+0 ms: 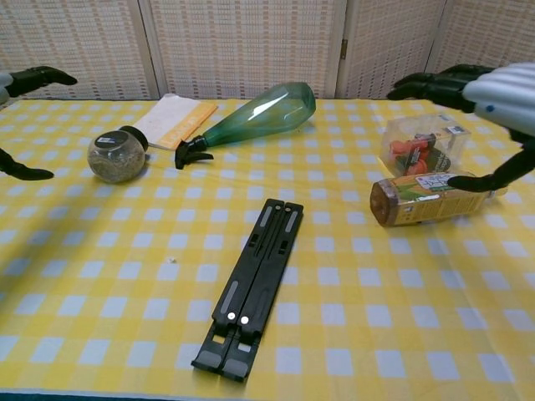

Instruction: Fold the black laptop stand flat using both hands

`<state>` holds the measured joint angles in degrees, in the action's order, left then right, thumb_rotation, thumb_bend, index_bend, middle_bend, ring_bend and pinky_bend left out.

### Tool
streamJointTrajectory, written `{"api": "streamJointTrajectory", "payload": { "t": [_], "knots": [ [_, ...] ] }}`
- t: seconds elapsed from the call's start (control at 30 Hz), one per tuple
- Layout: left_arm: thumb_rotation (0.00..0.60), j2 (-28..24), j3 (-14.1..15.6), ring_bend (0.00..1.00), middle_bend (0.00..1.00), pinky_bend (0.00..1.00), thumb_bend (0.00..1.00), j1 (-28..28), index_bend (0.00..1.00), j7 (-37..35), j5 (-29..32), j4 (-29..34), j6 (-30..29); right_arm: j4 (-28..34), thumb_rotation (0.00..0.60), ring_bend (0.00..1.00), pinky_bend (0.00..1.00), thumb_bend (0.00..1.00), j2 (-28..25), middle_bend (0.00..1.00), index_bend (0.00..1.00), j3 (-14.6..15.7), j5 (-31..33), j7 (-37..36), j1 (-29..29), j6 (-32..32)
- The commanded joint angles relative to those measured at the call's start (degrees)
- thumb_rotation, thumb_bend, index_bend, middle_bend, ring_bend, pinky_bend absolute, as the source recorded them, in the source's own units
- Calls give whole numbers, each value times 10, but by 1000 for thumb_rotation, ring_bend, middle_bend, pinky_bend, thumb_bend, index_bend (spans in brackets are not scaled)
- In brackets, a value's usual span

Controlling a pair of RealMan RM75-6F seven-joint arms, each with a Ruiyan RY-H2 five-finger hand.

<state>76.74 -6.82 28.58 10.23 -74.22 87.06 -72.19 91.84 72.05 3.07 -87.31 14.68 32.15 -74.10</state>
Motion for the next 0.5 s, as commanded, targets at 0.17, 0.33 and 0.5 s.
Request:
{"api": "streamJointTrajectory", "payload": {
  "t": [0.17, 0.33, 0.5],
  "knots": [
    [600, -53, 20, 0, 0, 0, 183, -78, 0, 7, -10, 41, -88, -6, 600, 101, 2, 308, -51, 64, 6, 11, 50, -91, -121, -107],
    [600, -70, 42, 0, 0, 0, 186, -134, 0, 0, -36, 61, -155, -21, 600, 78, 2, 309, -70, 41, 0, 19, 55, -154, -180, -146],
    [600, -78, 69, 0, 0, 0, 188, -182, 0, 5, -59, 73, -198, -40, 600, 64, 2, 309, -74, 21, 0, 20, 52, -194, -225, -179]
  ]
}}
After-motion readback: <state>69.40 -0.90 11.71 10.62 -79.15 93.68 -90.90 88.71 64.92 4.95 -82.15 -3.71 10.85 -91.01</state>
